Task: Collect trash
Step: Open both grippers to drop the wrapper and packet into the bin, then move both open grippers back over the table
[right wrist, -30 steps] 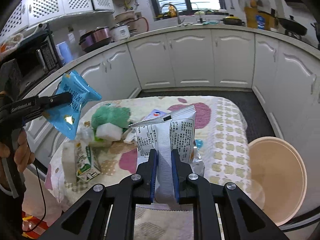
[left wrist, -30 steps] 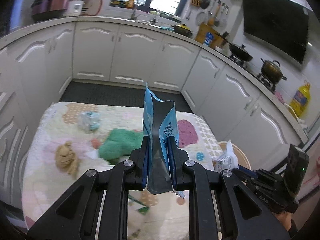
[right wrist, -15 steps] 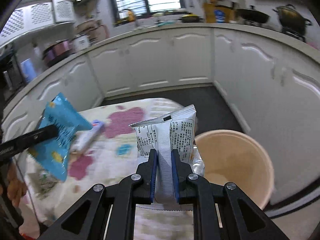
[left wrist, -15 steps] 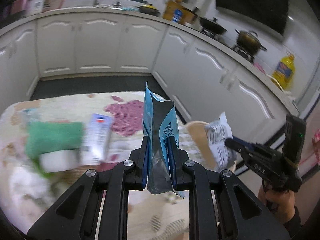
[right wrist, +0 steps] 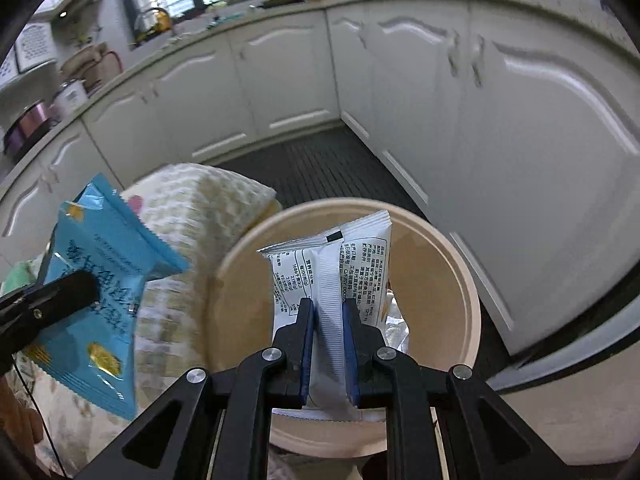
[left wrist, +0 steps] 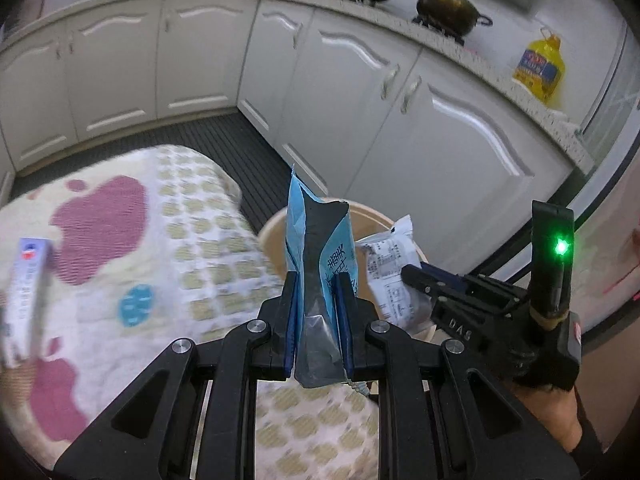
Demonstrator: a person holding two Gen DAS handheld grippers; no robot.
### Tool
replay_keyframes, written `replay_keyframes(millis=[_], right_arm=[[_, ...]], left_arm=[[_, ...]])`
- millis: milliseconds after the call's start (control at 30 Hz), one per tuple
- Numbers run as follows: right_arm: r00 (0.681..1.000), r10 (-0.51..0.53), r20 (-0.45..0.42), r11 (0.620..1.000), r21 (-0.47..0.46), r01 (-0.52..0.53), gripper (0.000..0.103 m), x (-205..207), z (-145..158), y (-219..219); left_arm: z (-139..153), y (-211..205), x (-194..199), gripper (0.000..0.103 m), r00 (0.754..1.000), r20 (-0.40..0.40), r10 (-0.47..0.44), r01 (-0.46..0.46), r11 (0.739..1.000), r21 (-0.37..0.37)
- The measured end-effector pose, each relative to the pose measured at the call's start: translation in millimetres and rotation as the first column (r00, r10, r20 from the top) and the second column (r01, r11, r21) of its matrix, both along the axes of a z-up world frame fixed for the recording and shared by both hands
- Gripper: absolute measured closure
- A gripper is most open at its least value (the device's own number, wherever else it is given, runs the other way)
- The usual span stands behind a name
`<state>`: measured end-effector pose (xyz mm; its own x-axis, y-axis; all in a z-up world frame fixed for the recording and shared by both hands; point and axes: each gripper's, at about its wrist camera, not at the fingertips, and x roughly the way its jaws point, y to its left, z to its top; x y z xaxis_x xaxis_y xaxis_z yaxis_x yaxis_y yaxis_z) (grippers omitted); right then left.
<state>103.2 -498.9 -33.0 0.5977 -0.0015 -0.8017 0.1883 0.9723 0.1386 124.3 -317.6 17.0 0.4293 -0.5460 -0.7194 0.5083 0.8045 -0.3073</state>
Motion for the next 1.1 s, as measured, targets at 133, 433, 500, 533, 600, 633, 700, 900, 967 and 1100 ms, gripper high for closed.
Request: replay_keyframes(millis=[133, 433, 500, 533, 600, 633, 700, 900, 967, 1100], right_arm=[[0.999, -0.027, -0.03, 1.0, -0.002, 0.027, 0.09, 0.6, -15.2, -7.7], [0.992, -0.09, -0.091, 0.995, 0.022, 0.093, 0.077, 3.3, -35.4, -23.3], [0.992, -0.092, -0.085, 0.995, 0.028, 0.095, 0.067, 1.9, -34.1, -22.9], [0.992, -0.092, -0.083, 0.995, 0.029, 0.095, 0.067, -0.4, -34.2, -21.7], [0.993, -0.089, -0.076, 0.995, 0.03, 0.092, 0.067, -1.1, -31.2, -19.7], [0.994, -0.087, -0.073, 0.996, 0.03, 0.089, 0.067, -1.8, -29.3, -17.9], [0.995, -0.082, -0.065, 0.996, 0.026, 0.084, 0.067, -5.1, -25.6, -15.2], [0.997, -0.07, -0.016, 0.997, 0.018, 0.07, 0.064, -9.6, -7.6, -0.8], [0.998, -0.061, 0.003, 0.998, 0.012, 0.061, 0.063, -11.7, -0.3, 7.2], [0.998, -0.041, 0.047, 0.999, 0.001, 0.041, 0.06, -16.1, 15.9, 22.9]], left_arm=[[-19.6, -21.5, 7.8, 0.088, 0.999, -0.03, -0.021, 0.021, 1.0, 0.012], [-39.8, -42.1, 11.2, 0.053, 0.999, -0.033, -0.036, 0.037, 0.998, 0.047], [-41.7, -42.9, 12.5, 0.051, 0.999, -0.037, -0.037, 0.039, 0.998, 0.05], [-42.1, -43.3, 12.6, 0.051, 0.999, -0.04, -0.036, 0.038, 0.998, 0.047], [-42.0, -40.7, 13.3, 0.051, 0.999, -0.043, -0.031, 0.033, 0.998, 0.044], [-41.7, -39.4, 12.6, 0.051, 0.999, -0.042, -0.029, 0.031, 0.999, 0.044], [-39.6, -33.9, 10.3, 0.051, 0.999, -0.04, -0.027, 0.029, 0.999, 0.04], [-28.5, -17.6, 0.4, 0.05, 1.0, -0.008, -0.014, 0.015, 0.999, 0.044], [-24.0, -11.8, -2.4, 0.05, 1.0, 0.007, -0.007, 0.007, 0.999, 0.05], [-13.4, 8.4, -8.8, 0.05, 0.999, 0.024, 0.036, -0.037, 0.998, 0.042]])
